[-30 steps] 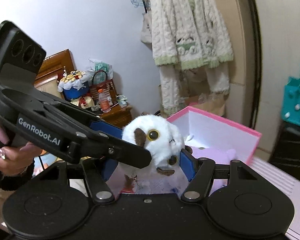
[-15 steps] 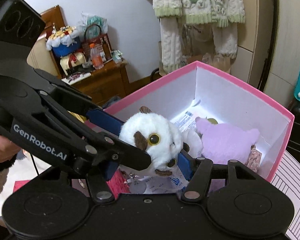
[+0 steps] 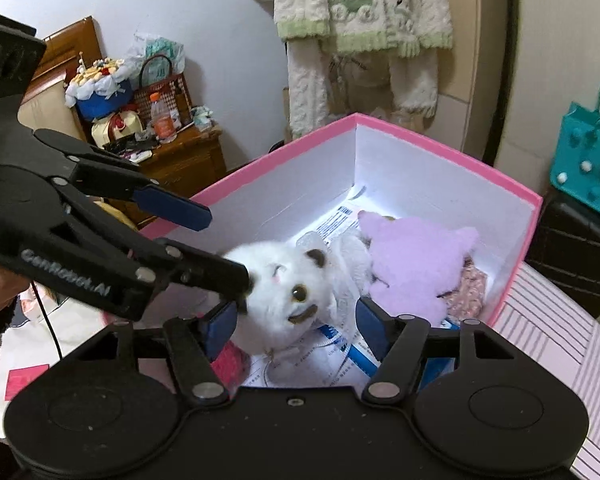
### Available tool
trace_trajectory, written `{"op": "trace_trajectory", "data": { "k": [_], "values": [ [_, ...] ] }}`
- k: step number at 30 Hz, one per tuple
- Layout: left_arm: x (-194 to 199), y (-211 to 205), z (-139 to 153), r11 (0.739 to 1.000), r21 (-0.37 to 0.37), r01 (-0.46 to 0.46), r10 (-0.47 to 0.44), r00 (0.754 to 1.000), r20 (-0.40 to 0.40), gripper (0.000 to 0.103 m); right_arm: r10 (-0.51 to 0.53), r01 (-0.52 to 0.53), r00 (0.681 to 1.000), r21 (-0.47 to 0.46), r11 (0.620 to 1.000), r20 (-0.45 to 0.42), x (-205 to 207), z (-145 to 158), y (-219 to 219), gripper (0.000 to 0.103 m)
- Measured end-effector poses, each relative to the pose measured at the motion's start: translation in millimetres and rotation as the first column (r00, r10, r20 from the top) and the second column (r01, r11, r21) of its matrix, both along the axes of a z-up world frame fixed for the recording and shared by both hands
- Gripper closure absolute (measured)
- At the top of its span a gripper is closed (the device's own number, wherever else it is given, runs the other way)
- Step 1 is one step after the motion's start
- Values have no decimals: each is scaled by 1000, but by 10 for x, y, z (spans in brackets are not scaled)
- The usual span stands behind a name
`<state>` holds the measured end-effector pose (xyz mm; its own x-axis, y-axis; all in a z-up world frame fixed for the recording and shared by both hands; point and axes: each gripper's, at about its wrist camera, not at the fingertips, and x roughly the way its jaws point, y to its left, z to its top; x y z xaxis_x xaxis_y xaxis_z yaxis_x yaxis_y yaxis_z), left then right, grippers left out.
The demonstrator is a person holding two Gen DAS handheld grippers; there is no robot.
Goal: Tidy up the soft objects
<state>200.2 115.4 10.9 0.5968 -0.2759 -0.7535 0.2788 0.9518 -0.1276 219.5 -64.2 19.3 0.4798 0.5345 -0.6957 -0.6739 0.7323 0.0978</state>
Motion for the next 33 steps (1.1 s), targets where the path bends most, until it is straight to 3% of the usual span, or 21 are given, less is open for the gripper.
{"op": "trace_trajectory", "data": {
  "k": [8,16,17,19,21,24,27,30,33],
  "values": [
    [-206,32,72,1000,-8,7,-7,999,49,31,-66,64,997,45,997,40,-239,127,-179,32],
    [-315,-36,121,997,58,49,-51,998,34,25,-103,104,992,-9,995,71,-420,231,-283,32],
    [-323,-47,137,997,61,50,-51,998,27,24,-104,106,992,-18,994,76,-453,263,-299,31],
    [-349,-67,170,997,63,45,-46,999,11,10,-114,116,991,-28,993,77,-522,331,-350,24],
    [-393,-84,217,997,63,33,-34,999,11,5,-127,130,990,-43,991,68,-577,394,-409,23],
    [-473,-152,295,993,115,24,-24,1000,3,5,-200,202,979,-67,977,47,-641,479,-511,6],
    [-530,-229,365,986,163,20,-15,999,-29,5,-237,245,969,-121,962,73,-748,523,-589,6],
    [-553,-249,373,985,164,-53,66,995,-77,5,-264,274,954,-57,960,143,-944,548,-761,6],
    [-648,-291,351,984,159,-76,86,995,-56,5,-300,298,943,38,954,142,-1107,563,-925,6]
  ]
}}
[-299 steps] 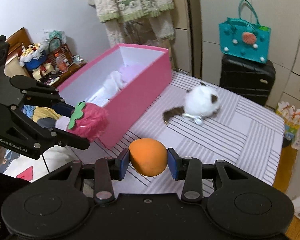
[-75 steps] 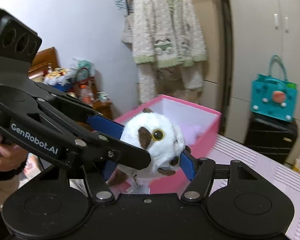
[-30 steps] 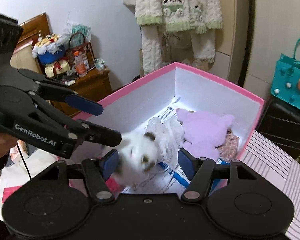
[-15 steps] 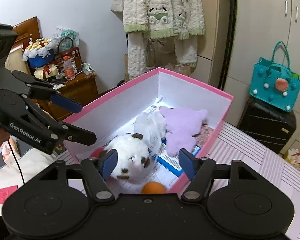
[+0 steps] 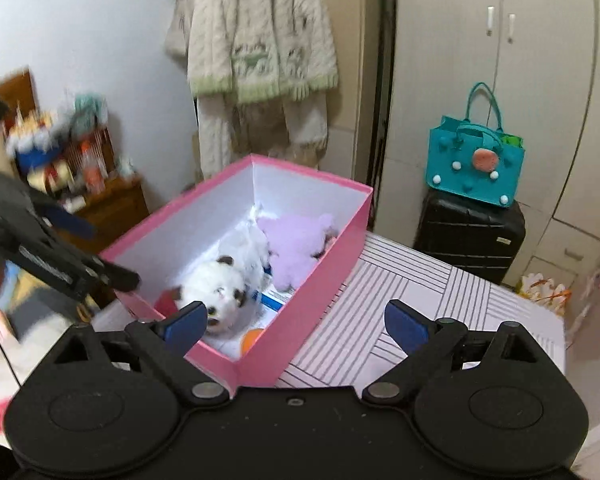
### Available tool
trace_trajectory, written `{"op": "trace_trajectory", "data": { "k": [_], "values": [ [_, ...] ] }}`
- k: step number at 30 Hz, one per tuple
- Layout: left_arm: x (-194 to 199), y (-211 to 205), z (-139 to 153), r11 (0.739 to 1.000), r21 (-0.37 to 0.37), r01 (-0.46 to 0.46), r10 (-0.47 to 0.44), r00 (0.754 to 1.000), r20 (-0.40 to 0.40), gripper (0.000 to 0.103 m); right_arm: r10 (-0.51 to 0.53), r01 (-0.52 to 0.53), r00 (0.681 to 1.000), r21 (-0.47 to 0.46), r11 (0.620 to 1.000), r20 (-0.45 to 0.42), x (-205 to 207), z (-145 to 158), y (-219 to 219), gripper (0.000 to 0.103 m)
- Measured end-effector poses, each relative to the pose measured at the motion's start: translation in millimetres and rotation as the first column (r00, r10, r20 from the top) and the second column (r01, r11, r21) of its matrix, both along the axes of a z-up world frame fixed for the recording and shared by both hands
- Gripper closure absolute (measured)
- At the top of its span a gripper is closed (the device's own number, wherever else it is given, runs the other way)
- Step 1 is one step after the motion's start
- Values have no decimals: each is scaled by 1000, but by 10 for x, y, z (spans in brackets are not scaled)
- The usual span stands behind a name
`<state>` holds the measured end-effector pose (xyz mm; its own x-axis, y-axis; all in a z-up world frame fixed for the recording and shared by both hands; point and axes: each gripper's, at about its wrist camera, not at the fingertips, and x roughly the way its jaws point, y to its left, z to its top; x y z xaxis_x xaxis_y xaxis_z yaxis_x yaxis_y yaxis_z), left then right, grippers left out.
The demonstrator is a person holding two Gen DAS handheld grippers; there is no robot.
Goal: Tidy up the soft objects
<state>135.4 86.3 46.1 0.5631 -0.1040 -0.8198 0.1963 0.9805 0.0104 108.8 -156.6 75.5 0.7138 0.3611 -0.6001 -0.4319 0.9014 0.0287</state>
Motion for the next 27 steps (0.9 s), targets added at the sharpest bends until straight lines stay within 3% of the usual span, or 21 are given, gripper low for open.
{"op": "trace_trajectory", "data": {
  "k": [3,8,13,17,27],
  "values": [
    [-87,-96,-8,1000,-3,25,-25,1000,-12,5,-26,25,999,28,999,19,-152,13,-74,6],
    [-273,-353,16,996,46,82,-84,996,28,5,-66,76,993,-108,991,94,-355,-14,-18,6],
    [-410,-538,3,990,79,115,-119,991,55,5,-150,152,988,-118,981,30,-426,-24,-117,6],
    [-479,-635,0,990,72,119,-123,991,60,5,-263,270,963,-186,945,62,-534,-14,-138,5],
    [-575,-663,-3,993,47,104,-107,992,69,5,-352,348,935,-86,934,-36,-637,-31,-307,5]
  ]
}}
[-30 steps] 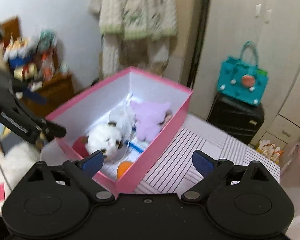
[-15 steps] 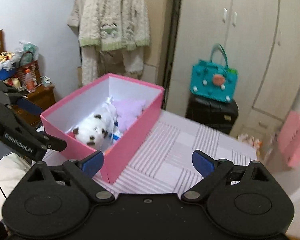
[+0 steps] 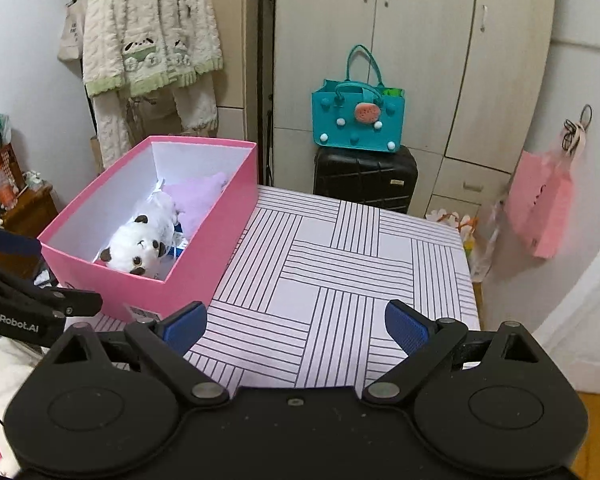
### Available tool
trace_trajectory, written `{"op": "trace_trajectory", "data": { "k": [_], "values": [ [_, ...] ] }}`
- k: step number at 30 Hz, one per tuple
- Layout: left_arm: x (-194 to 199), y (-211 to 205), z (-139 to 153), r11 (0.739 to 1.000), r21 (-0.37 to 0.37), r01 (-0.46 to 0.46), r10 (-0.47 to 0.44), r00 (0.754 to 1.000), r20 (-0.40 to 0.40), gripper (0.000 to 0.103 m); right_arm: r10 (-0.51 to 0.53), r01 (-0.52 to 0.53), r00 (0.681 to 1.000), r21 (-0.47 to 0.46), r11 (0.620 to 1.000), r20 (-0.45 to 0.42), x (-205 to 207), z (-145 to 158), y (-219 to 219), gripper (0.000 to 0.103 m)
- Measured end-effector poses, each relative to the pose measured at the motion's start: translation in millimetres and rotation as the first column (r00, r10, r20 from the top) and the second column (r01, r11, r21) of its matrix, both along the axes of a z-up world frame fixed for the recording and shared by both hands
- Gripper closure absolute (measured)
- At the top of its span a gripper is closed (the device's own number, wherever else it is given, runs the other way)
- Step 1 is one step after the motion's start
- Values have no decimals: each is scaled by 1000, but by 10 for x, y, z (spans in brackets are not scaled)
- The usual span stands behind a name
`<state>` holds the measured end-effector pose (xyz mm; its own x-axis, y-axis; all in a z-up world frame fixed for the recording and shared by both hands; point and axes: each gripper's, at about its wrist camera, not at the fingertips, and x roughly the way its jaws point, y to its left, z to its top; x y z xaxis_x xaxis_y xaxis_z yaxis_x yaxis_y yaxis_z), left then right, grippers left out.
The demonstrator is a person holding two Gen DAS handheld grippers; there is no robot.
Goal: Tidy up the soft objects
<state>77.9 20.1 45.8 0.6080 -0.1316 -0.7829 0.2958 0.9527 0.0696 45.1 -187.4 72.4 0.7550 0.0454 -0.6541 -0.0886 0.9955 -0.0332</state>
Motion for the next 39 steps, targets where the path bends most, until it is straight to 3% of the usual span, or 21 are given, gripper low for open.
{"op": "trace_trajectory", "data": {
  "k": [5,11,21,32,39],
  "values": [
    [-8,-9,15,999,4,-41,41,999,36,5,-31,31,999,19,999,7,-13,-16,-9,5],
    [-61,-52,-11,998,-10,-62,62,996,59,5,-40,42,998,-46,998,40,-104,-5,39,5],
    [-125,-73,-73,994,-40,-99,102,991,81,5,-43,45,998,-37,998,39,-139,-48,31,5],
    [-167,-94,-133,996,-47,-82,87,991,103,5,-129,132,988,-32,991,81,-175,-92,-49,5],
    [-217,-111,-145,995,-60,-77,85,986,145,5,-122,128,984,-39,991,131,-232,-136,-54,5]
  ]
}}
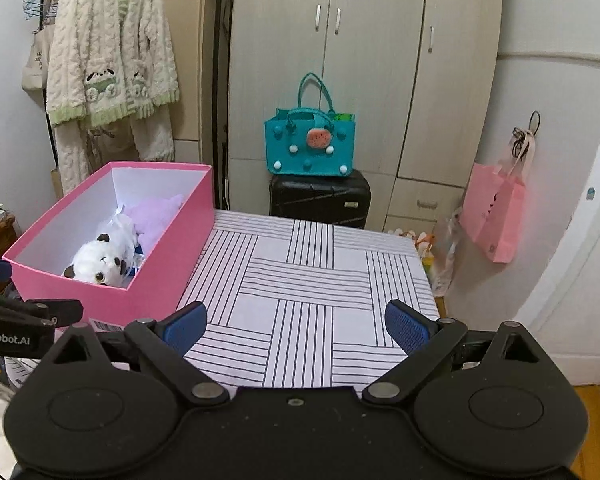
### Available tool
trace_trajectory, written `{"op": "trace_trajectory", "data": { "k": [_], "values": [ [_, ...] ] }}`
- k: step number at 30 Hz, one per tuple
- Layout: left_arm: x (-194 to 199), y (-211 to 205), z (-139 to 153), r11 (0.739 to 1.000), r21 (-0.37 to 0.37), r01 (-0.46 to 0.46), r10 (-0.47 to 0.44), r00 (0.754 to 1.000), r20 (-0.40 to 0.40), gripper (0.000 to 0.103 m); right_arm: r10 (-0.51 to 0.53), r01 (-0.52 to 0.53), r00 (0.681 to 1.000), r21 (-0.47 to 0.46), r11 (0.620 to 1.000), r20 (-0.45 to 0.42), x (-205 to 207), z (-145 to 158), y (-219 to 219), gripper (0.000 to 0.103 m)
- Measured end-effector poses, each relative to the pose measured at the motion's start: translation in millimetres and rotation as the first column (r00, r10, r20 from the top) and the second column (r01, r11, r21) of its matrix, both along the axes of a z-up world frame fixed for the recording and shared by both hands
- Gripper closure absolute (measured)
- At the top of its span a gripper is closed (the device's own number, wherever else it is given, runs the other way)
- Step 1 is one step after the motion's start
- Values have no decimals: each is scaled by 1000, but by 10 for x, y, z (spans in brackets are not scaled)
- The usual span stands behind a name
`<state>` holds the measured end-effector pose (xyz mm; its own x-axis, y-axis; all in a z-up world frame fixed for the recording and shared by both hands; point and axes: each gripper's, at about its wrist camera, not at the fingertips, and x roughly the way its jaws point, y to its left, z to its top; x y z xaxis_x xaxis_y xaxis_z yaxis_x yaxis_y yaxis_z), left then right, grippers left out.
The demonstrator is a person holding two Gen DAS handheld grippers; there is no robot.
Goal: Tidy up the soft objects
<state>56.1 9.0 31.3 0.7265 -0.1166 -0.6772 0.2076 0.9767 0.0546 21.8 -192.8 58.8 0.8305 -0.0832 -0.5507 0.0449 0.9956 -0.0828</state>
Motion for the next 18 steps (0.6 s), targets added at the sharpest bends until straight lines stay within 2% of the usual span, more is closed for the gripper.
{"op": "trace_trajectory", "data": {
  "k": [8,18],
  "values": [
    [-90,-26,-39,1000,5,-15,15,995,99,5,-14,16,996,-28,999,84,-116,-38,-12,5],
    [-143,-30,-74,1000,-19,-10,12,995,102,5,-12,14,994,-20,1000,111,-223,-52,-36,5]
  ]
}}
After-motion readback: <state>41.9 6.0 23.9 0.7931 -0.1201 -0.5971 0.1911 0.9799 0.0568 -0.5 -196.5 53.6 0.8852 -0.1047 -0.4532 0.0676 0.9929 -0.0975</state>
